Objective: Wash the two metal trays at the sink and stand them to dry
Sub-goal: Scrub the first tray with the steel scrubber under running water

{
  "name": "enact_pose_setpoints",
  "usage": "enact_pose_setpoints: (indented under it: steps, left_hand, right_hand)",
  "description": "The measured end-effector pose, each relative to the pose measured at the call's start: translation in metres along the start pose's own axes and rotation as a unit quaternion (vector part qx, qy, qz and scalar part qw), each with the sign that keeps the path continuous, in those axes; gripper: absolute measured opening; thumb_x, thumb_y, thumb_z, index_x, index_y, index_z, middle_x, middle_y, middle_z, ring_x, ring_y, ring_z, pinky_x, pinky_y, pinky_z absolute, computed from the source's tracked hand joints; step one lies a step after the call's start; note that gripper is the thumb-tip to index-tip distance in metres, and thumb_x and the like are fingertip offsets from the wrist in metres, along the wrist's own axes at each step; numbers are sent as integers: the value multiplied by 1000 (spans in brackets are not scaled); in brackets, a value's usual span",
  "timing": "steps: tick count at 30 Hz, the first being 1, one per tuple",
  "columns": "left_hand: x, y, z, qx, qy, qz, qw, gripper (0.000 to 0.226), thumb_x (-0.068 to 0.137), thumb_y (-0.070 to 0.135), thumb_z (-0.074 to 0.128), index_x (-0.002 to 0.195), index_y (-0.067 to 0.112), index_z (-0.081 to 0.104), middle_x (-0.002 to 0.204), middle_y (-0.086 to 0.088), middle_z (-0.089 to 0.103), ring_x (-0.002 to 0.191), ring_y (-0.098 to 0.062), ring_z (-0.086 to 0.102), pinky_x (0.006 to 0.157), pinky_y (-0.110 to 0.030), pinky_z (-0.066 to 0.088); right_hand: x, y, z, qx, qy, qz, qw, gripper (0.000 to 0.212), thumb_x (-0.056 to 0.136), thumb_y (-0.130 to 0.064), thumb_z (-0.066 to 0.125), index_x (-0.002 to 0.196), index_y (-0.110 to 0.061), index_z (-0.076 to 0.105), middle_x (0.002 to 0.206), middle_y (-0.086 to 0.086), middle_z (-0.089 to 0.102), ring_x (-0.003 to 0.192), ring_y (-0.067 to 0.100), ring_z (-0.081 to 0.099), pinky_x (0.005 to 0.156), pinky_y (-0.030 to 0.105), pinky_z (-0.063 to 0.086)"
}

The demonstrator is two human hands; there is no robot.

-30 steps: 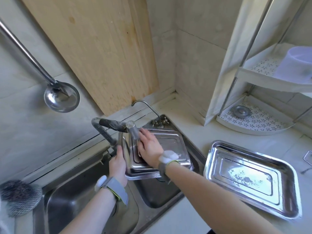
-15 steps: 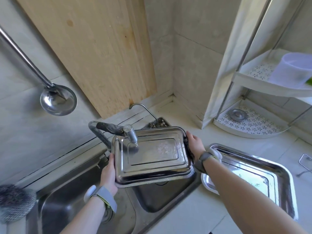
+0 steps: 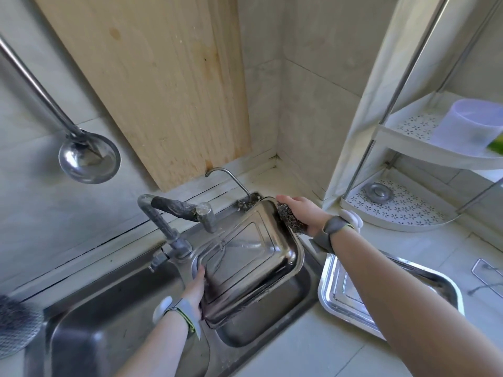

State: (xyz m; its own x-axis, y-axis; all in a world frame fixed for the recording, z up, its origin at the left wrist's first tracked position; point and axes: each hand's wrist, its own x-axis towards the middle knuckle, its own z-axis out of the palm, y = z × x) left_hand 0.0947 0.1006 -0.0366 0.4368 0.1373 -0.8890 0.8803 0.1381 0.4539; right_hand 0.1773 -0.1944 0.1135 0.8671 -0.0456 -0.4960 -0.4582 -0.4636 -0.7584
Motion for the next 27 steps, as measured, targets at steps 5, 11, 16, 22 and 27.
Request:
enact_pose_setpoints:
  steps: [5, 11, 16, 22, 27]
  left_hand:
    - [-38, 19, 0, 26, 73, 32, 996, 88, 74, 74, 56, 130, 6, 54, 124, -16, 62, 104, -35, 64, 89, -41, 53]
    - [-75, 61, -4, 174, 167, 153, 958, 63, 87, 57, 54, 117, 1, 56, 75, -8, 56, 62, -26, 54, 44, -23, 47]
    - [-91, 86, -9, 216, 213, 339, 890, 55, 78, 68, 44, 81, 15, 60, 77, -10, 62, 81, -36, 60, 73, -37, 47]
    - [-102, 95, 4, 30, 146, 328, 933, 50, 93, 61, 35, 94, 20, 64, 94, -6, 67, 94, -27, 63, 97, -41, 45]
    - [-95, 88, 5, -197, 14, 157, 968, 57, 79, 72, 51, 100, 21, 67, 97, -5, 73, 95, -24, 69, 94, -45, 50]
  right_hand:
    - [4, 28, 2, -124, 4, 46, 991, 50, 95, -51, 41, 104, -6, 61, 95, 11, 62, 78, 25, 59, 72, 29, 45]
    - [4, 78, 27, -258, -71, 114, 957, 41, 105, -24, 26, 131, -4, 51, 134, 14, 54, 122, 28, 53, 97, 29, 38]
    - [10, 108, 55, -55, -67, 143, 986, 38, 104, -19, 34, 125, 4, 55, 134, 21, 53, 126, 34, 47, 103, 32, 36]
    - [23, 112, 74, 151, 50, 111, 981, 23, 98, -14, 37, 102, -11, 59, 94, 5, 58, 94, 26, 55, 91, 36, 42]
    - [10, 88, 56, 194, 134, 46, 971, 29, 95, 0, 27, 100, -9, 54, 92, 10, 53, 90, 22, 46, 75, 29, 33]
